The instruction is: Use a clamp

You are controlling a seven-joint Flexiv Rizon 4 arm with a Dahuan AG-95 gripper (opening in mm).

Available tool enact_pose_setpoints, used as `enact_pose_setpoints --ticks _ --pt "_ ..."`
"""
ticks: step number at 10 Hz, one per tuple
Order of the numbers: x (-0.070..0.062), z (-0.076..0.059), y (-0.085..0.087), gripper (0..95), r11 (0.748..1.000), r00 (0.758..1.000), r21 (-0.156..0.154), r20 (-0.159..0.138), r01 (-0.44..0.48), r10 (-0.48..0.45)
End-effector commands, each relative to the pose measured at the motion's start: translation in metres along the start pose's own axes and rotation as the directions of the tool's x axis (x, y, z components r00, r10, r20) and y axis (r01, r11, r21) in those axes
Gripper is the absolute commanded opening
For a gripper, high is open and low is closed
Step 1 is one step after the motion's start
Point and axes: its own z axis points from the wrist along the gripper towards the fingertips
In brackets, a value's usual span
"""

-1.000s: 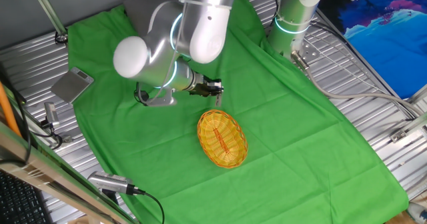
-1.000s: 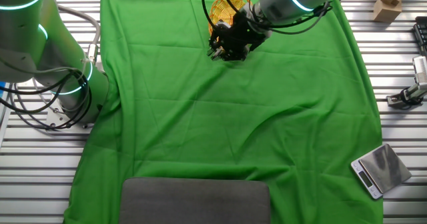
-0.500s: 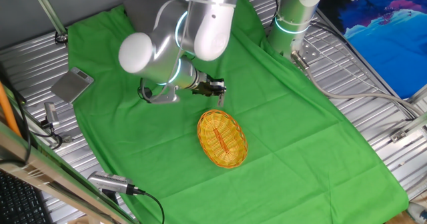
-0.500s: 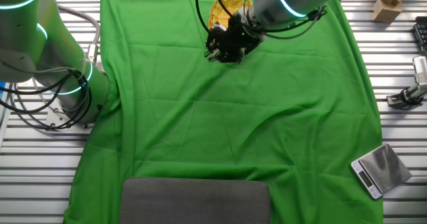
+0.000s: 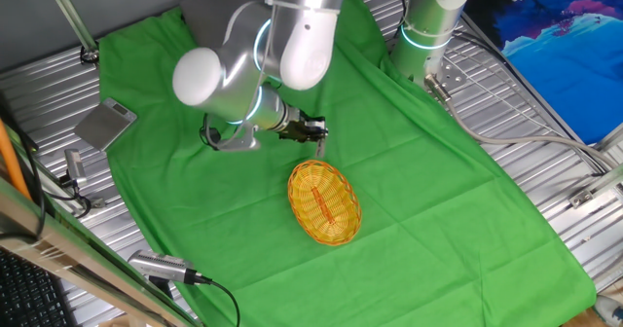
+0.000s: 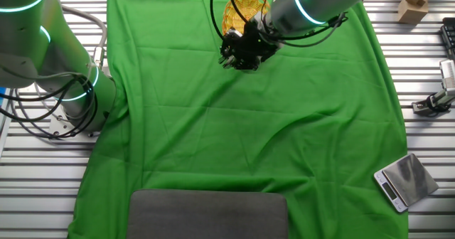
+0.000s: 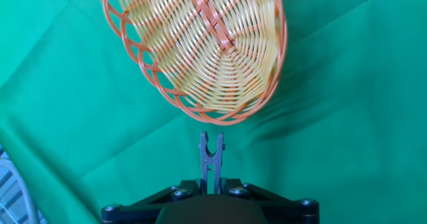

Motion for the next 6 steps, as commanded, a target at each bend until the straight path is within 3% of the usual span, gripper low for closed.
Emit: enact_pose_setpoints --ticks 1,3,6 --pt "-0.0011 0.0004 -0.0009 0.0 1.000 1.000 0.003 0.007 -0.007 0.007" --pt "-0.0014 0.0004 -0.0012 0.0 1.000 1.000 0.018 0.010 -0.012 0.012" --pt "0.0004 -0.0011 0.0007 0.0 0.998 0.999 0.052 0.037 -0.016 0.014"
